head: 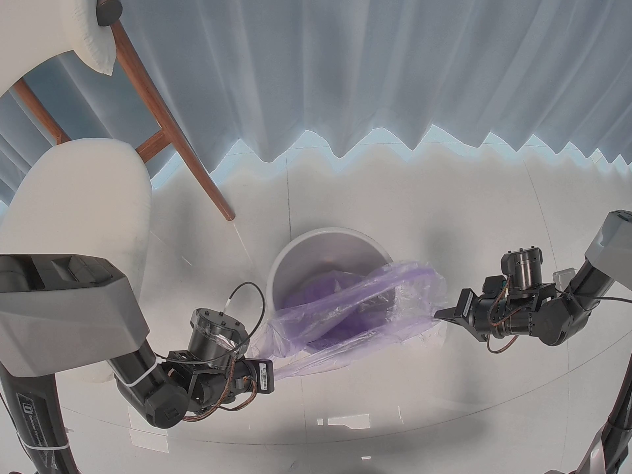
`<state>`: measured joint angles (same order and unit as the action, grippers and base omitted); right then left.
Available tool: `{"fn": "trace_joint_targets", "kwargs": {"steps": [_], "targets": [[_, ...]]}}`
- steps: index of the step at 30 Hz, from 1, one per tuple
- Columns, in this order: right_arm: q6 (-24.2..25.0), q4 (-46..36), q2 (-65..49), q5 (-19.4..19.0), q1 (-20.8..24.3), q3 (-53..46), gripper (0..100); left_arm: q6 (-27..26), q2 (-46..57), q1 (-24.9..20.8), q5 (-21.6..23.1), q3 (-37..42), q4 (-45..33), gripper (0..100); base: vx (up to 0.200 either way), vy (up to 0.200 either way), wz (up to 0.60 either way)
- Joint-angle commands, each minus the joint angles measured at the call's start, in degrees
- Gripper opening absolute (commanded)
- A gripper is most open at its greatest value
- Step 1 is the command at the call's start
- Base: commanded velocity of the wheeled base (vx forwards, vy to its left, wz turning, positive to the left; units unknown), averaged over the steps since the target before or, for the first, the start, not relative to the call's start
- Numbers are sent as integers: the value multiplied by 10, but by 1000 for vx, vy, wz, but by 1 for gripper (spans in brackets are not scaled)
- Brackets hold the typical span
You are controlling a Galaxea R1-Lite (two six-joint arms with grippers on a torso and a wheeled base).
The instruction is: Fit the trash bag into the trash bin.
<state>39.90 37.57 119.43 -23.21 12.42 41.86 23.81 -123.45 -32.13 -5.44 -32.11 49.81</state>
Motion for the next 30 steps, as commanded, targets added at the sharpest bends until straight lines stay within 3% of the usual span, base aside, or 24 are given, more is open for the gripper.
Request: {"fn": "trace_joint_targets", "kwargs": {"steps": [1, 30], "targets": [[1, 16, 15, -1, 1, -6, 0, -3, -5, 9, 0, -2, 0, 0, 0, 0, 0], [-25, 23, -9, -12, -9, -71, 0, -21, 15, 21, -5, 23, -8, 0, 0, 0, 0]]}}
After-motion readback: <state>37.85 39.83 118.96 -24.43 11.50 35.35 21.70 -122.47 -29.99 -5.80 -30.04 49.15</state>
